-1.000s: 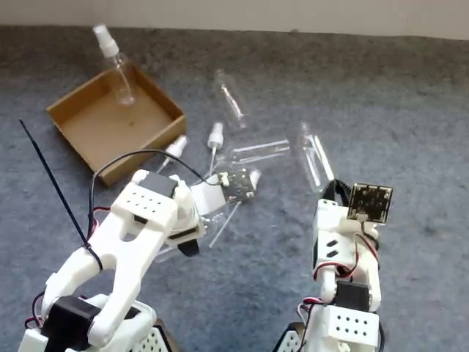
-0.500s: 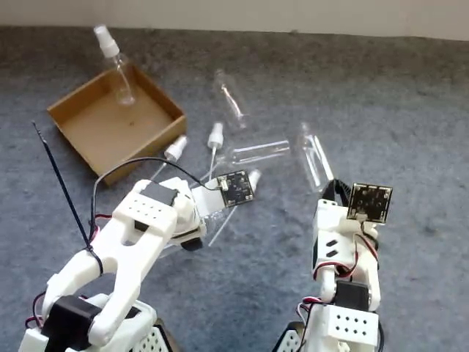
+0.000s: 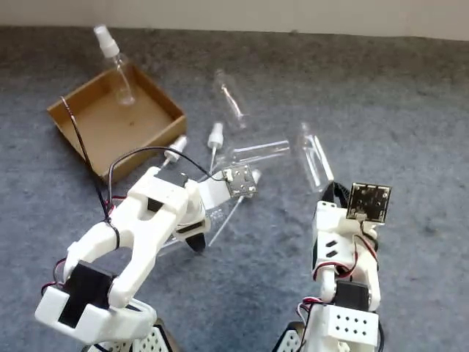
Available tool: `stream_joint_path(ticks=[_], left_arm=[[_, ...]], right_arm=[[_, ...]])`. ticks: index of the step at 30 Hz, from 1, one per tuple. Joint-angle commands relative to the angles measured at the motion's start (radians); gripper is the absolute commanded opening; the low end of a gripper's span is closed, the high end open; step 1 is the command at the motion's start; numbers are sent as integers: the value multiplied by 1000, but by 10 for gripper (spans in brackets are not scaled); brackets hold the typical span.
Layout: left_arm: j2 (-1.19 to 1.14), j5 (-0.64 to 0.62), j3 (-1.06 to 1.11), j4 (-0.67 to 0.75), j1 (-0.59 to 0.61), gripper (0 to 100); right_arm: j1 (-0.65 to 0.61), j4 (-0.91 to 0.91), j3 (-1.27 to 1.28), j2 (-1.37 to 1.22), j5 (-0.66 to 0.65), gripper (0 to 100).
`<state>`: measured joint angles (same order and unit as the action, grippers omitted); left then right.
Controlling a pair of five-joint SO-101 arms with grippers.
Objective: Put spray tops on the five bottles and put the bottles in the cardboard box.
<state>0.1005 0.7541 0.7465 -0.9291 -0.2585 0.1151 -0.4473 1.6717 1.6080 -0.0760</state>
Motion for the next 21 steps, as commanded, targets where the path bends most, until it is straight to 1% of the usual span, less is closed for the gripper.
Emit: stream_joint_path(ticks=[1, 5, 14, 17, 21], left_arm=[[-7, -11, -62, -17, 10, 176], [-8, -11, -58, -18, 10, 106], [13, -11, -81, -18, 5, 95], [85, -14, -93, -38, 5, 95], [275, -15, -84, -87, 1, 95]], right_arm=[[-5, -2, 105, 12, -8, 5], [-5, -2, 105, 12, -8, 5], [-5, -4, 105, 12, -6, 5], [-5, -7, 105, 12, -8, 5], [-5, -7, 105, 12, -8, 5]])
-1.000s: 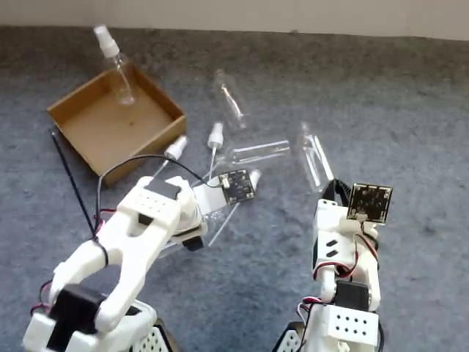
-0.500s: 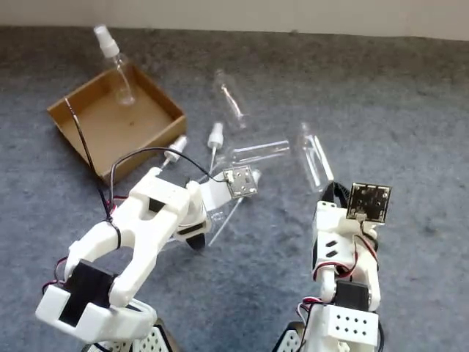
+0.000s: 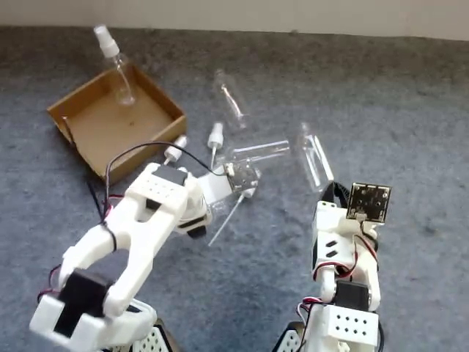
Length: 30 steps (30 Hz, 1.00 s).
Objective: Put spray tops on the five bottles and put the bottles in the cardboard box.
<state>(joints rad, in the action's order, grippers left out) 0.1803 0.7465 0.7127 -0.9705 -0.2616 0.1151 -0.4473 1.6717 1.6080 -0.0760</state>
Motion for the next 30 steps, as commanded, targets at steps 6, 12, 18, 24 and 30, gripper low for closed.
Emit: stream_joint_path(ticks=[6, 12, 18, 24, 30], left_arm=[[460, -58, -50, -167, 4, 95], [639, -359, -47, -230, 1, 95], [750, -506, 105, -184, -81, 98], [943, -520, 292, -35, -102, 98], [1144, -522, 394, -21, -35, 98]], right_arm=[[-5, -7, 105, 12, -3, 5], [-5, -39, 105, 10, -8, 5], [-5, -77, 105, 12, -9, 6], [-7, -116, 94, 12, -9, 6], [-58, -305, -74, 4, -121, 6]])
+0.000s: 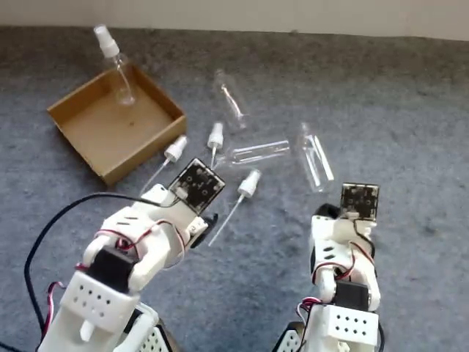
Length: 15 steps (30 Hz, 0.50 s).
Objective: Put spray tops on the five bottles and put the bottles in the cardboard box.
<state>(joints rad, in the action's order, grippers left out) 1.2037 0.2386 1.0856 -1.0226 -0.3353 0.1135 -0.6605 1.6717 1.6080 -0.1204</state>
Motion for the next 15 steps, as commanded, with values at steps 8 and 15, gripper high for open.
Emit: stream_joint_path(ticks=[8, 15], left_arm=[[262, -17, 157, 138, 48, 95], [417, -20, 340, 261, 91, 95]], right_arm=[[-119, -337, -406, -10, -92, 7], [-122, -363, -638, -335, -84, 7]])
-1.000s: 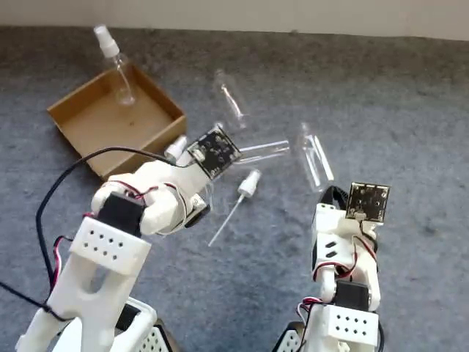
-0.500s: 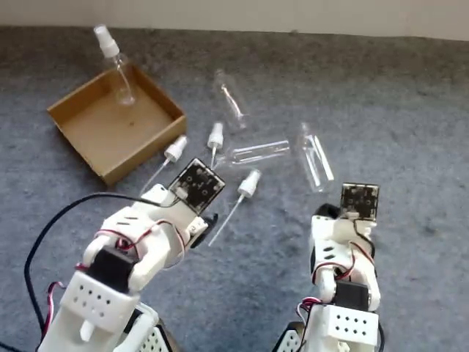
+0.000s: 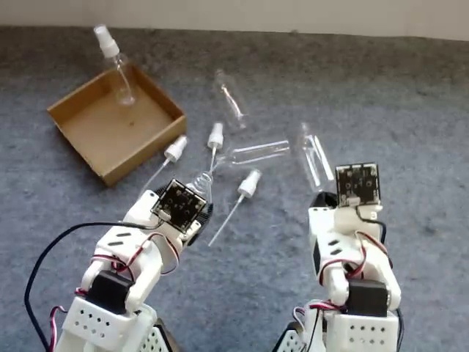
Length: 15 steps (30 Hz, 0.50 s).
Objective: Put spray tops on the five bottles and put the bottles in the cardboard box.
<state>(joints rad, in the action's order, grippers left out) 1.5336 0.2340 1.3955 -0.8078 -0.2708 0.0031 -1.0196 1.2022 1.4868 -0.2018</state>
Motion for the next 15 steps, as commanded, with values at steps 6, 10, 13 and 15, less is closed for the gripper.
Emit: stream_joint_path(ticks=[6, 10, 13, 15], left_arm=[[199, -137, 82, 51, 107, 95], [272, -187, 113, 48, 156, 96], [292, -187, 131, 51, 162, 97], [292, -189, 136, 51, 162, 95]], right_arm=[[-45, -4, -366, -590, 126, 7], [-116, -4, -481, -783, 232, 7], [-180, -5, -558, -921, 284, 34], [-214, -28, -608, -1015, 333, 105]])
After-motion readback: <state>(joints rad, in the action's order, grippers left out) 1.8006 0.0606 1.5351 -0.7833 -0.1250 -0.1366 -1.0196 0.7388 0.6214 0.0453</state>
